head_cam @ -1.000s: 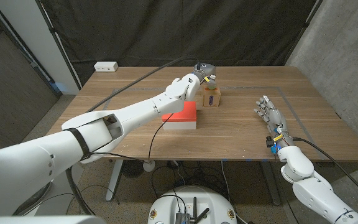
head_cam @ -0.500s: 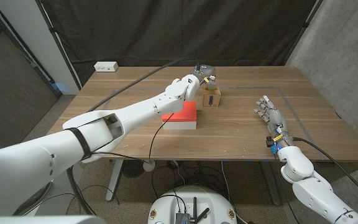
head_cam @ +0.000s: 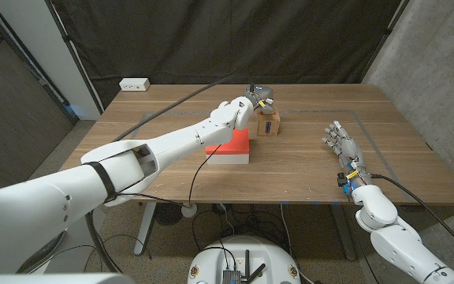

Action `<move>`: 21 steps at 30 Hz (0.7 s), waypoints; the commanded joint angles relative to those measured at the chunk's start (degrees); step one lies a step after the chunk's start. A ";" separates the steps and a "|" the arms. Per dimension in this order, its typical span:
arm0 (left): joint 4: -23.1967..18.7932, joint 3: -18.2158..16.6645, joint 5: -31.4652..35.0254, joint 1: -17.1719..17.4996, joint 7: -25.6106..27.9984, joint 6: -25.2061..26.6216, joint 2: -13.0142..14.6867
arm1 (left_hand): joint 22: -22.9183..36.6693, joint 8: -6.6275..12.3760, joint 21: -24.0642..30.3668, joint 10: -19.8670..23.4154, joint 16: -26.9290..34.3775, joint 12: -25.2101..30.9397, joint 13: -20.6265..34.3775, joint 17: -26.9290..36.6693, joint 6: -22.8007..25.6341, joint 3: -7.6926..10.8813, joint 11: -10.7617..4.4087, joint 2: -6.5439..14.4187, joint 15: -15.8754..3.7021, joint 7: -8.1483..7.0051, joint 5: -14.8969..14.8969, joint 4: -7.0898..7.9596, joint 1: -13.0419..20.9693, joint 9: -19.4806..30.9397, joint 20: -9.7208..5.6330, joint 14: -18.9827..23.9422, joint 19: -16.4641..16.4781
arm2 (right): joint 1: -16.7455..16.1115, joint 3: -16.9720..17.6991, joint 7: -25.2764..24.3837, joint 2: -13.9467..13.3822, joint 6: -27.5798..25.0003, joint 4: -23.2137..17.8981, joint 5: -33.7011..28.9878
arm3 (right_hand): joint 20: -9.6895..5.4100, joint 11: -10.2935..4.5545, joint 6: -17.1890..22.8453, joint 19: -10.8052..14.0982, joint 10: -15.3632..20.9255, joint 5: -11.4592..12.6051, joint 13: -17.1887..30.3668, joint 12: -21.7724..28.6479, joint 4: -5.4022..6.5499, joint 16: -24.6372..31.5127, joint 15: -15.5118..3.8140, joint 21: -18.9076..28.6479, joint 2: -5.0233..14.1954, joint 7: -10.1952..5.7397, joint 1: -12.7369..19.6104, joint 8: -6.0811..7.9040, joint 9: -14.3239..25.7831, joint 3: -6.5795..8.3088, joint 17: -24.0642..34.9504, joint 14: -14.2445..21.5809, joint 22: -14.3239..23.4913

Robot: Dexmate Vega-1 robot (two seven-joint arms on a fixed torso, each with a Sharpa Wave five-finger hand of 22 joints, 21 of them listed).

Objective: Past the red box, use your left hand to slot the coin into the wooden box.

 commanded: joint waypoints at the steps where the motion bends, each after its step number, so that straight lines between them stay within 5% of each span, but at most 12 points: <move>1: 0.95 0.68 -0.20 -0.11 -0.42 -0.20 -0.24 | -0.36 0.00 -0.20 0.01 -0.16 -0.21 0.07 0.09 0.33 -0.41 0.00 -0.35 -0.13 -0.31 -0.11 -0.16 -0.04 -0.02 -2.86 -0.12 -0.34 | 0.04 -0.16 -0.08 0.05 -0.10 -0.07 -0.04 | 0.07 0.04 0.16 0.52 0.64 -0.11 0.30 0.25 -0.17 0.15 0.16 -0.03 0.13 -0.11 0.24 0.19 0.34 0.30 0.34 0.52 0.25; 21: 1.16 1.07 0.04 -0.46 -1.72 0.34 0.12 | -1.77 -2.12 -1.15 -0.27 -0.79 -0.68 0.00 0.07 -2.28 -1.33 -0.02 -1.67 -0.13 0.33 -0.01 0.40 -2.85 -0.75 -2.80 -0.45 -0.62 | 0.18 -0.44 -0.27 -0.20 -0.74 -0.77 -0.39 | -0.01 -0.04 0.30 0.59 0.63 -0.12 0.31 0.24 -0.20 0.15 0.12 -0.01 0.22 -0.17 0.36 0.24 0.34 0.40 0.35 0.58 0.25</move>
